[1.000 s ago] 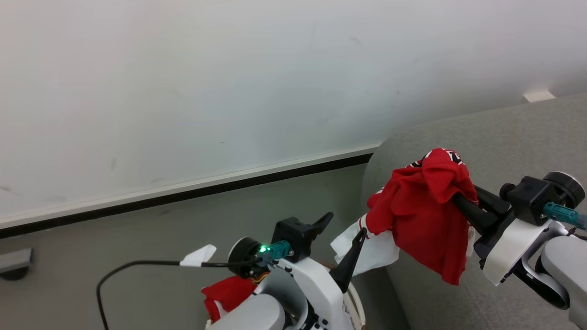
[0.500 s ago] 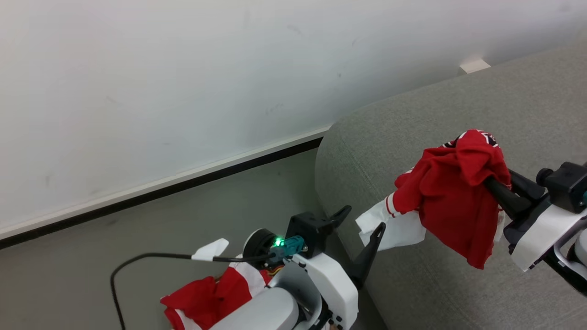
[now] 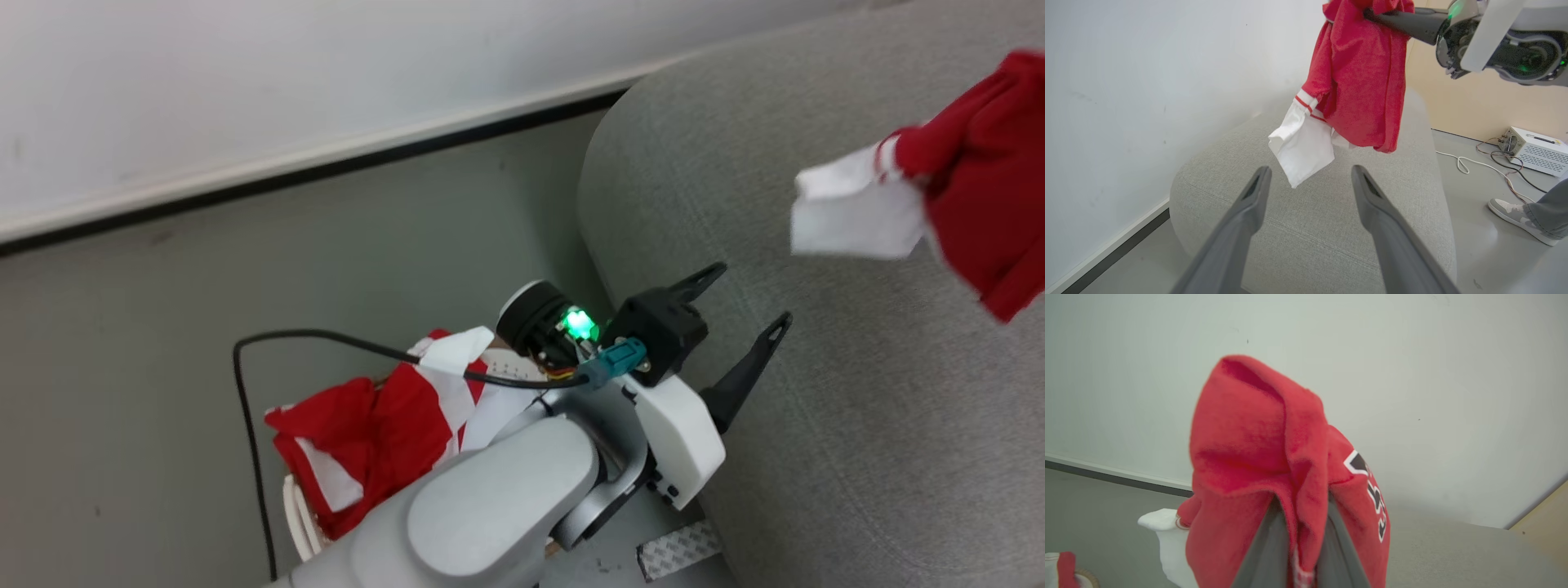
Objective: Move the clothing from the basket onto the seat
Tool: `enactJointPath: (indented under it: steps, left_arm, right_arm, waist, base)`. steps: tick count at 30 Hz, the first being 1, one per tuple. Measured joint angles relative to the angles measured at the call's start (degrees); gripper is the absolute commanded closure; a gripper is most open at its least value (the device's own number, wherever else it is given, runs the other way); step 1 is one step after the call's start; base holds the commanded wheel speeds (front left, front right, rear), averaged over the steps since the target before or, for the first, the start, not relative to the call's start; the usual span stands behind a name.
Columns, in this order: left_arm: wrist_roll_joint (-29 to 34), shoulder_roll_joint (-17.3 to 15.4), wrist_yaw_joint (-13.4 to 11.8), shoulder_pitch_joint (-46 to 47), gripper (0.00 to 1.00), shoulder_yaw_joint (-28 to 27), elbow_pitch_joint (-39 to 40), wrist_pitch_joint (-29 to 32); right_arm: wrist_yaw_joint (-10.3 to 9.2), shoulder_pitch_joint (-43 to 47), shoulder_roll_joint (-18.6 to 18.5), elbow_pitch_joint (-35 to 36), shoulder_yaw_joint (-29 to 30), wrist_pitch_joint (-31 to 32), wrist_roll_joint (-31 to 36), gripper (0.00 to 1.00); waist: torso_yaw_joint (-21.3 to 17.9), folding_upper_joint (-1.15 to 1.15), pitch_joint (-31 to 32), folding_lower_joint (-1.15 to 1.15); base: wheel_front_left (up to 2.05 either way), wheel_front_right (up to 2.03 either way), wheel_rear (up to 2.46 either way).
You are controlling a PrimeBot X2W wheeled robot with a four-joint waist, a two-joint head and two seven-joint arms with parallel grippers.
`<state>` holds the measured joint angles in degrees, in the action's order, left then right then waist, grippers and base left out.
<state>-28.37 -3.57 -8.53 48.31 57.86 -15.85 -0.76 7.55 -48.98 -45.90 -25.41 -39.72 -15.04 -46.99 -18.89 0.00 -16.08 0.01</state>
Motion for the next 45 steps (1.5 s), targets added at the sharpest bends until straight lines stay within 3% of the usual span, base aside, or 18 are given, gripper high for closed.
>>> enactJointPath:
  steps: [7, 12, 15, 20, 21, 22, 23, 24, 32, 45]
  left_arm:
    - [1.8, 0.6, 0.4, 8.0, 0.0, 2.1, -1.5, -0.5]
    - [1.3, 0.7, -1.7, 11.7, 0.0, 3.7, -0.6, -2.8]
    - [-0.4, 0.7, -3.3, 12.6, 0.0, 4.8, -0.4, -4.1]
    - [-1.6, 0.7, -5.2, 12.9, 0.0, 6.3, -2.5, -5.5]
    - [-1.9, 0.7, -5.4, 12.9, 0.0, 6.4, -3.1, -6.0]
    - [-2.1, 0.7, -5.6, 12.8, 0.0, 6.5, -3.7, -6.4]
    - [-2.4, 0.7, -5.6, 12.7, 0.0, 6.6, -4.1, -6.7]
    - [-2.8, 0.7, -5.6, 12.7, 0.0, 6.6, -4.6, -7.0]
    - [-5.5, 0.2, -6.2, 9.6, 0.0, 5.0, -8.5, -10.1]
    - [-11.3, -5.3, -8.5, -4.1, 0.0, -2.5, -9.1, -14.0]
  right_arm:
    - [0.0, -9.9, -4.8, -7.4, 11.9, 0.0, 0.1, 1.0]
    - [0.0, -15.5, -6.7, -17.7, 20.1, -0.1, 4.4, 1.0]
    - [0.0, -16.6, -5.3, -24.1, 25.5, -0.1, 6.9, 1.0]
    - [0.0, -15.0, 1.1, -30.1, 33.0, -0.1, 11.6, 1.0]
    - [0.0, -14.0, 2.3, -30.5, 34.4, -0.1, 12.6, 0.93]
    - [0.0, -12.9, 3.7, -30.8, 35.6, -0.1, 13.2, 0.72]
    - [0.0, -11.7, 5.0, -31.1, 36.2, -0.1, 13.7, 0.23]
    - [0.0, -10.4, 6.2, -31.3, 36.8, -0.1, 14.5, 0.0]
    - [0.0, 0.0, 12.6, -23.9, 37.5, -0.1, 18.7, 0.0]
    - [0.0, 19.8, 22.0, 0.3, 41.2, -0.1, 25.7, 0.0]
  waist:
    - [3.6, 0.0, -11.0, 0.01]
    - [6.7, 0.0, -17.9, 0.01]
    - [8.9, 0.0, -20.9, 0.01]
    - [11.9, -0.01, -24.2, 0.01]
    - [12.2, -0.01, -24.5, 0.01]
    - [12.4, 0.0, -24.5, 0.01]
    - [12.4, 0.0, -24.3, 0.01]
    - [12.3, 0.0, -24.0, 0.0]
    - [10.8, 0.0, -19.0, 0.0]
    - [11.1, 0.0, -4.3, -0.02]
  base:
    - [0.0, 0.0, 0.0]
    - [0.0, 0.0, 0.0]
    - [0.0, 0.0, 0.0]
    - [0.0, 0.0, 0.0]
    - [0.0, 0.0, 0.0]
    - [0.0, 0.0, 0.0]
    - [0.0, 0.0, 0.0]
    - [0.0, 0.0, 0.0]
    - [0.0, 0.0, 0.0]
    - [0.0, 0.0, 0.0]
